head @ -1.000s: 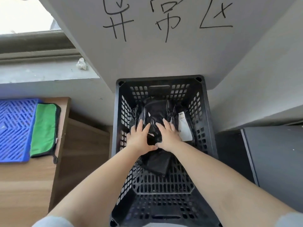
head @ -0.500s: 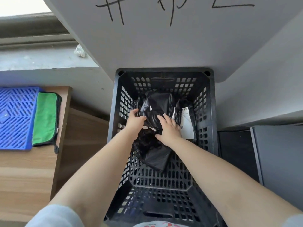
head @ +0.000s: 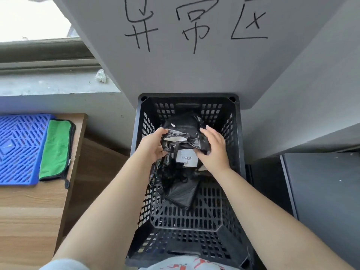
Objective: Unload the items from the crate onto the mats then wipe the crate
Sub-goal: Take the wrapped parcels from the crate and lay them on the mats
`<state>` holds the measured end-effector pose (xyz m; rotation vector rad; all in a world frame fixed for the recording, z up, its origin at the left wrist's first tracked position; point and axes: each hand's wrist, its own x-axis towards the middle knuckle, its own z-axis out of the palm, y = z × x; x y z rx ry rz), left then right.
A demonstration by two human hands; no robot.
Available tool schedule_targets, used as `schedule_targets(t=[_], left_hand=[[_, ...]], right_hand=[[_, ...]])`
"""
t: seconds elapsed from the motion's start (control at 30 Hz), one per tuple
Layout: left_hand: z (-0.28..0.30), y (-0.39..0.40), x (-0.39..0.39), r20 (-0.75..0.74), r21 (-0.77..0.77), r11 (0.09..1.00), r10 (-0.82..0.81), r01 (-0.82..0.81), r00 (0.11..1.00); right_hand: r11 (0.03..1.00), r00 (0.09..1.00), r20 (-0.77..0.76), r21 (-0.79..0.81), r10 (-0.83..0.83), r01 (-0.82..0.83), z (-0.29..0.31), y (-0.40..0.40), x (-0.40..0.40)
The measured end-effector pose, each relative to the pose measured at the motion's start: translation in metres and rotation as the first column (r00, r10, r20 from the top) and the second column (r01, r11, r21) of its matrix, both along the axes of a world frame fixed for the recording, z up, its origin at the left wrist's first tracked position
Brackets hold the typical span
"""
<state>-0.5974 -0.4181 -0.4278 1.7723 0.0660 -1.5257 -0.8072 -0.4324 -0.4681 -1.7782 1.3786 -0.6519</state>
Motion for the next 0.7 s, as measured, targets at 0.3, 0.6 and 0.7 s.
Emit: schedule_targets(t=[0.3,0.6,0.7], left_hand=[[0.074,0.02,0.009,-0.138,-0.128,0.988,-0.103,0.085,0.985],[0.074,0.075,-0.016,0.322,-0.188,0.914,-0.288,0.359,0.902],[0.074,0.088,-0.029,0.29,-0.253,0.928,-0.196,0.272,0.937]], right_hand=[[0.984,0.981,0.19,0.17,0.025,-0.058,0.078,-0.028,0.011],[0.785,0.914,0.373,0.61,-0.161,-0.111,0.107,-0.02,0.005],[0.795,0.905,0.393,0.595,-0.163,-0.115,0.107,-0.013,0.004]])
